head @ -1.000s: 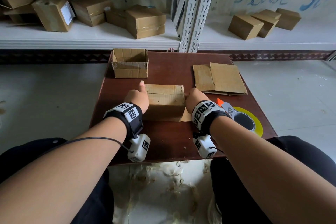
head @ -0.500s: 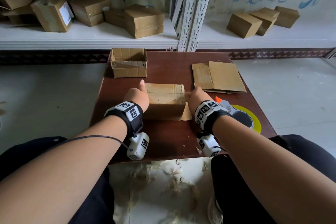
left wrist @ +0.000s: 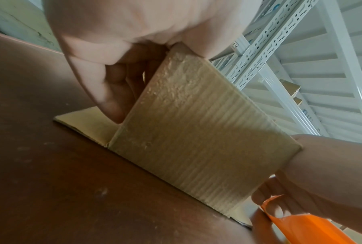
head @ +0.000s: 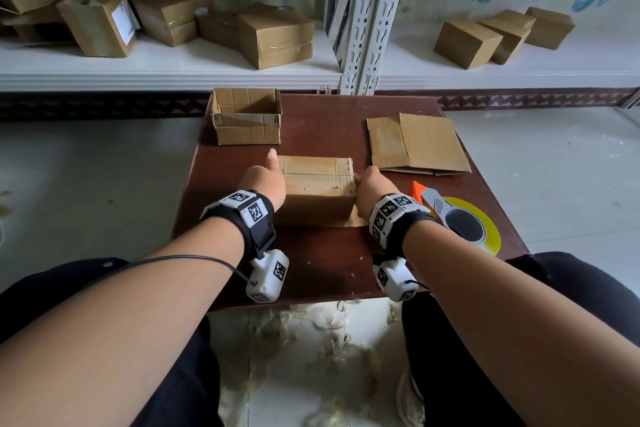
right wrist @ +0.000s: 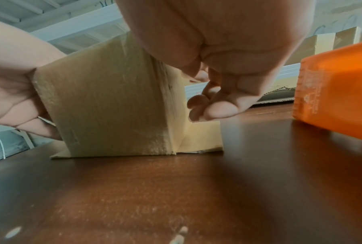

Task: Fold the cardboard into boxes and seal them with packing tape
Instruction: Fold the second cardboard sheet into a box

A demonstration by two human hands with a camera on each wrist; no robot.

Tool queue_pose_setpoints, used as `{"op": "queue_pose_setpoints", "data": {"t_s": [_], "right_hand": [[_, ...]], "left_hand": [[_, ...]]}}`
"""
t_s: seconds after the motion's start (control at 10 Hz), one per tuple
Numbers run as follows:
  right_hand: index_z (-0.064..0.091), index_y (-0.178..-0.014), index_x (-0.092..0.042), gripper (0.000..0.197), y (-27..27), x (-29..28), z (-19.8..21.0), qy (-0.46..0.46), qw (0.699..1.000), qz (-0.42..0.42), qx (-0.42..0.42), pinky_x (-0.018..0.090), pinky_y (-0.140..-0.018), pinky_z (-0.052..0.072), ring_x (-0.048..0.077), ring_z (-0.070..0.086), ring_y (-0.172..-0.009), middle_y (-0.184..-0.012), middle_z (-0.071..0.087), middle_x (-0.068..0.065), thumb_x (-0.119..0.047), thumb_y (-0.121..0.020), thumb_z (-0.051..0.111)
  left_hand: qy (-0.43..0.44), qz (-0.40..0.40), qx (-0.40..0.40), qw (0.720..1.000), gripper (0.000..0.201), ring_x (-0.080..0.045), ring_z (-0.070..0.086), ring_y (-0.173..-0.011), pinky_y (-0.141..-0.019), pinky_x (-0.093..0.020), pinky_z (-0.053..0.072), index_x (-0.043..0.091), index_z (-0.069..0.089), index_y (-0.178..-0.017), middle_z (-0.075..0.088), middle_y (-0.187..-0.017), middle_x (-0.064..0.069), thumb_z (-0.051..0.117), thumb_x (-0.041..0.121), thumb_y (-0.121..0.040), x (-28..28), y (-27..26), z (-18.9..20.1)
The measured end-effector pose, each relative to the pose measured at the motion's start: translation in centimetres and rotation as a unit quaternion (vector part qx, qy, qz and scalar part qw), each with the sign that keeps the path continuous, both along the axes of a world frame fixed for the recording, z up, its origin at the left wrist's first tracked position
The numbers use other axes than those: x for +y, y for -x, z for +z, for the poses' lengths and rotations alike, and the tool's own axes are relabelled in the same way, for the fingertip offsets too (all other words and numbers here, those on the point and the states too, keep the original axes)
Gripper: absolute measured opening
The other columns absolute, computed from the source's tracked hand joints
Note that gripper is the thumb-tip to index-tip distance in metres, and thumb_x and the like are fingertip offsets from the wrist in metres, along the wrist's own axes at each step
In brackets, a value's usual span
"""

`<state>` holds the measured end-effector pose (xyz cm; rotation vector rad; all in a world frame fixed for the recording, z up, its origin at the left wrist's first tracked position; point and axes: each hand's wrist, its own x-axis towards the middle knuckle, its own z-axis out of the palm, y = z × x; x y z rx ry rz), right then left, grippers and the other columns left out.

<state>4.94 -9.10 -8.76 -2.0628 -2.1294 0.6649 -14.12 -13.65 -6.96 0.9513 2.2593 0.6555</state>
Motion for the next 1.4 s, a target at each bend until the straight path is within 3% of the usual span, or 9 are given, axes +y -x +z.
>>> {"op": "queue_pose_setpoints", "data": {"t_s": [0.2, 0.5, 0.6, 0.7, 0.8, 0.9, 1.0, 1.2, 1.4], "right_hand": [[0.049, -0.137, -0.006, 0.037, -0.2, 0.1, -0.1, 0.014, 1.0, 0.026, -0.002, 0.029, -0.062, 0.038, 0.035, 0.062, -0.119, -0.129, 0.06, 0.019, -0.012, -0.101, 0.055], [0.051, -0.14, -0.011, 0.036, 0.3, 0.8, 0.3, 0.072, 0.993, -0.043, 0.086, 0.022, -0.064, 0.038, 0.012, 0.044, -0.07, -0.134, 0.06, 0.017, -0.012, -0.104, 0.052], [0.054, -0.143, -0.019, 0.034, 1.0, -0.8, 2.5, 0.091, 0.979, 0.131, -0.129, 0.027, -0.096, 0.04, 0.015, 0.054, -0.115, -0.14, 0.055, 0.002, -0.022, -0.11, 0.045], [0.056, -0.137, -0.011, 0.032, 0.6, -0.2, 1.8, 0.07, 0.996, 0.046, -0.016, 0.024, -0.078, 0.043, 0.013, 0.053, -0.083, -0.132, 0.061, 0.011, -0.013, -0.105, 0.051], [0.055, -0.125, -0.005, 0.026, 0.2, 1.5, 0.2, 0.028, 0.997, 0.066, -0.042, 0.031, -0.072, 0.047, 0.016, 0.052, -0.075, -0.111, 0.062, 0.007, -0.007, -0.099, 0.06], [0.052, -0.11, -0.011, 0.019, 0.5, 1.2, 0.5, 0.051, 0.998, 0.042, -0.017, 0.036, -0.081, 0.053, 0.024, 0.065, -0.091, -0.11, 0.069, 0.008, -0.006, -0.097, 0.064], [0.05, -0.13, -0.008, 0.032, 0.4, 0.6, 0.9, 0.011, 0.999, 0.048, -0.023, 0.043, -0.087, 0.052, 0.036, 0.064, -0.11, -0.122, 0.063, 0.016, -0.011, -0.099, 0.056], [0.04, -0.132, -0.006, 0.033, 0.9, -0.2, 2.2, -0.03, 1.0, -0.003, -0.006, 0.037, -0.076, 0.04, 0.032, 0.059, -0.093, -0.108, 0.057, 0.014, -0.008, -0.1, 0.049], [0.041, -0.135, -0.007, 0.04, 1.5, -0.9, 4.4, -0.041, 0.994, -0.062, 0.079, 0.036, -0.077, 0.043, 0.032, 0.056, -0.092, -0.118, 0.064, 0.017, 0.005, -0.097, 0.05]], "left_hand": [[-0.002, 0.002, -0.002, 1.0, 0.078, -0.037, 0.063, -0.114, -0.081, -0.037, 0.039, -0.002, 0.06, -0.127, 0.065, -0.128, -0.021, 0.015, 0.059, -0.108, -0.1, -0.1, -0.1], [-0.002, 0.009, -0.011, 1.0, 0.078, -0.038, 0.061, -0.119, -0.088, -0.039, 0.041, -0.003, 0.059, -0.128, 0.063, -0.132, -0.022, 0.014, 0.057, -0.108, 0.1, -0.3, 0.0], [-0.003, 0.008, -0.011, 1.0, 0.078, -0.037, 0.062, -0.118, -0.085, -0.038, 0.04, -0.003, 0.059, -0.128, 0.063, -0.132, -0.022, 0.014, 0.058, -0.108, 0.0, -0.3, 0.0], [-0.005, 0.003, -0.005, 1.0, 0.079, -0.037, 0.062, -0.116, -0.083, -0.037, 0.038, -0.004, 0.061, -0.125, 0.065, -0.129, -0.023, 0.014, 0.057, -0.108, -0.2, -0.4, 0.0], [-0.003, 0.001, -0.002, 1.0, 0.079, -0.037, 0.063, -0.115, -0.082, -0.037, 0.038, -0.004, 0.061, -0.124, 0.065, -0.128, -0.023, 0.013, 0.057, -0.108, -0.4, -0.4, 0.2], [-0.005, 0.001, -0.006, 1.0, 0.079, -0.038, 0.062, -0.116, -0.085, -0.038, 0.041, -0.004, 0.061, -0.124, 0.065, -0.129, -0.023, 0.013, 0.057, -0.108, -0.4, -0.4, 0.3], [-0.005, 0.002, -0.009, 1.0, 0.079, -0.038, 0.062, -0.116, -0.089, -0.04, 0.044, -0.004, 0.061, -0.124, 0.064, -0.129, -0.023, 0.013, 0.057, -0.108, -0.5, -0.4, 0.5], [-0.006, 0.008, -0.016, 1.0, 0.079, -0.039, 0.062, -0.118, -0.094, -0.041, 0.045, -0.004, 0.061, -0.125, 0.064, -0.131, -0.023, 0.014, 0.056, -0.109, -0.7, -0.7, 0.8], [-0.004, 0.051, -0.047, 0.998, 0.077, -0.037, 0.061, -0.119, -0.09, -0.039, 0.043, -0.004, 0.059, -0.13, 0.063, -0.133, -0.022, 0.014, 0.055, -0.109, -0.5, -0.4, 1.7]]}}
